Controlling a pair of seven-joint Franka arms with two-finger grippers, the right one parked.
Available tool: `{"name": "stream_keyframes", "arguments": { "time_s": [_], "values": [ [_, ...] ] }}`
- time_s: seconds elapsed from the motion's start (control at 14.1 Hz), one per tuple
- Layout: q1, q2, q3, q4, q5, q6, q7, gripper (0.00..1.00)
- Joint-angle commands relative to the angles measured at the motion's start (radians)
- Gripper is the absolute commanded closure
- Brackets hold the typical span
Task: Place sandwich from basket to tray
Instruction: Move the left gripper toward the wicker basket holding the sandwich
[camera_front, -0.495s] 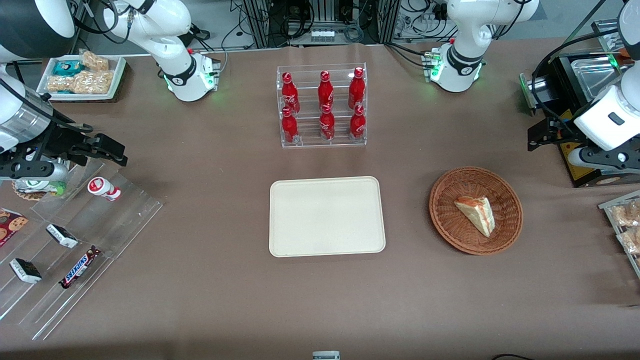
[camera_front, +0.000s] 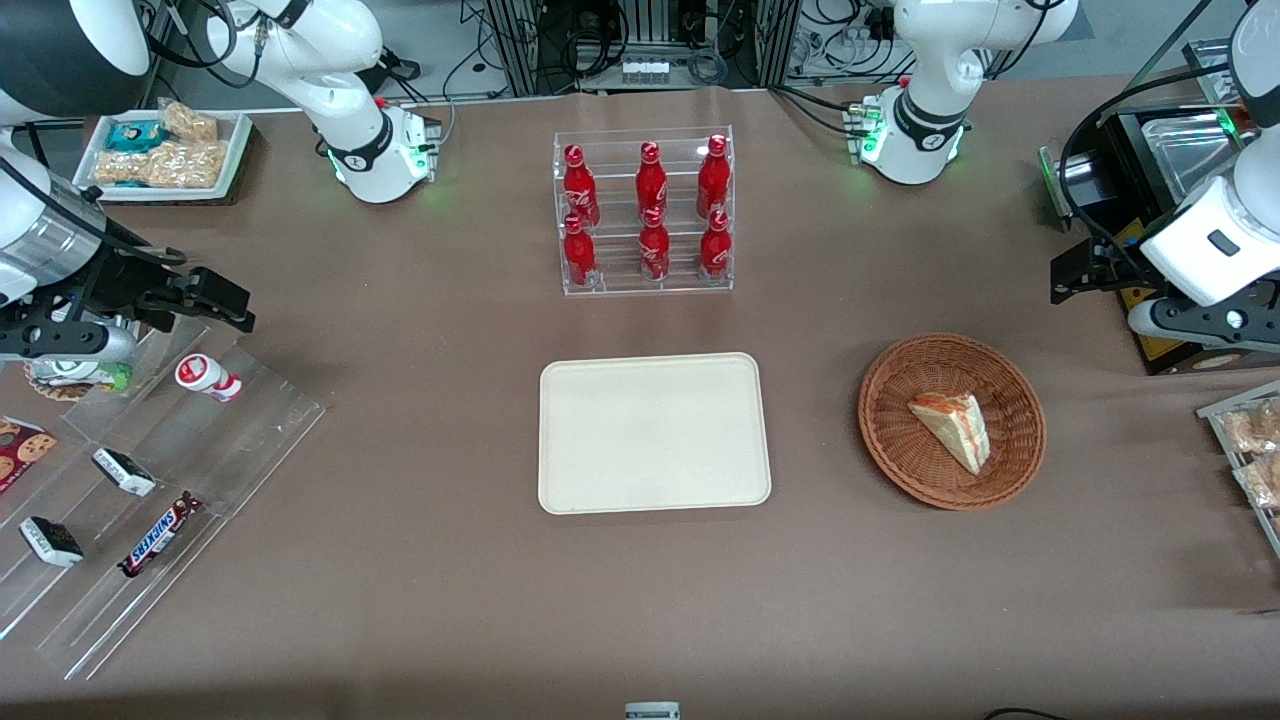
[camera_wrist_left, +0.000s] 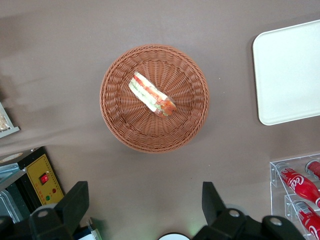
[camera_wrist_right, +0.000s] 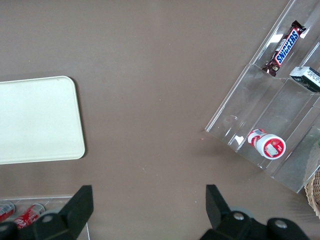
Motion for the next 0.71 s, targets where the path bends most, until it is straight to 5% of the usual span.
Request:
{"name": "stream_keyframes", "arguments": {
  "time_s": [0.0, 0.64],
  "values": [
    [-0.015, -0.002, 0.012, -0.028, 0.000, -0.009, -0.009, 0.00],
    [-0.015, -0.002, 0.014, -0.415, 0.006, 0.424, -0.014, 0.00]
  ]
}}
